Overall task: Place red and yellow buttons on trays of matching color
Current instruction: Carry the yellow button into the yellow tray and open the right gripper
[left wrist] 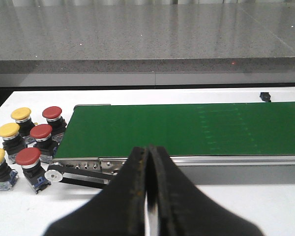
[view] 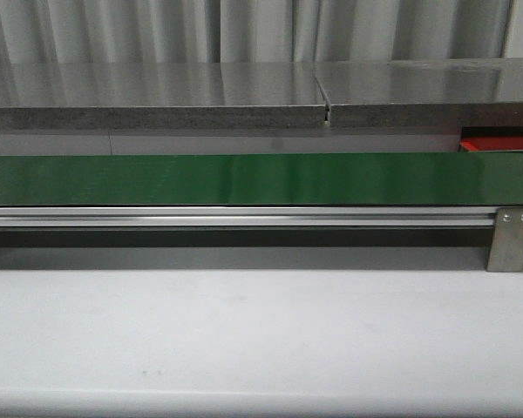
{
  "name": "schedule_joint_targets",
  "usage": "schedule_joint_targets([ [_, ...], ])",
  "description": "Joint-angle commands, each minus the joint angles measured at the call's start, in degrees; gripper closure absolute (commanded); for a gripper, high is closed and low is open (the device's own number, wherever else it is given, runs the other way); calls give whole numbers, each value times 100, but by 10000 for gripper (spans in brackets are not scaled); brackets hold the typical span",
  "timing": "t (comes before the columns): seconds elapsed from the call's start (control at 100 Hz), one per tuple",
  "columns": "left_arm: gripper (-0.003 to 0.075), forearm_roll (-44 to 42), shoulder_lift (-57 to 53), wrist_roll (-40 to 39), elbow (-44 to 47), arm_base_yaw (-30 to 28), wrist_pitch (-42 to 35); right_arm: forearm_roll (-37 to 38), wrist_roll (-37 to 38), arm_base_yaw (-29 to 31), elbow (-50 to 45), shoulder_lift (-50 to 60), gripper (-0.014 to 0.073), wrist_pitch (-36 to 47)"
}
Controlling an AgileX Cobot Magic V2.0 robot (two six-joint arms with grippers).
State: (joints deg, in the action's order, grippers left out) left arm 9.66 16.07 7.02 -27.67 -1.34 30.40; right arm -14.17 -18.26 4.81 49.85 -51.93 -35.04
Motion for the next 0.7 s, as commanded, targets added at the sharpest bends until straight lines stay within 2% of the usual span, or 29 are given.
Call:
schedule_joint_targets([
  [0.0,741,95,51,-15,-137,38,-463,43,-74,-17,-190,453,28,386],
  [0.3,741,95,51,-15,-137,38,-463,37,-74,-17,-1308,1820,32,529],
  [0.37,741,95,51,-15,-137,38,-463,37,-74,-17,-1433,1984,64,649],
  [0.42,741,95,51,-15,-137,38,-463,37,-74,-17,-1479,2042,125,697],
  [0.49,741,95,51,-15,-137,38,-463,37,-74,-17,-1483,2060,259,697],
  [0.61,741,95,51,-15,-137,38,-463,37,-74,-17,-1483,2060,559,697],
  [0.69,741,95,51,-15,-137,38,-463,37,-74,-17,-1483,2060,715,712],
])
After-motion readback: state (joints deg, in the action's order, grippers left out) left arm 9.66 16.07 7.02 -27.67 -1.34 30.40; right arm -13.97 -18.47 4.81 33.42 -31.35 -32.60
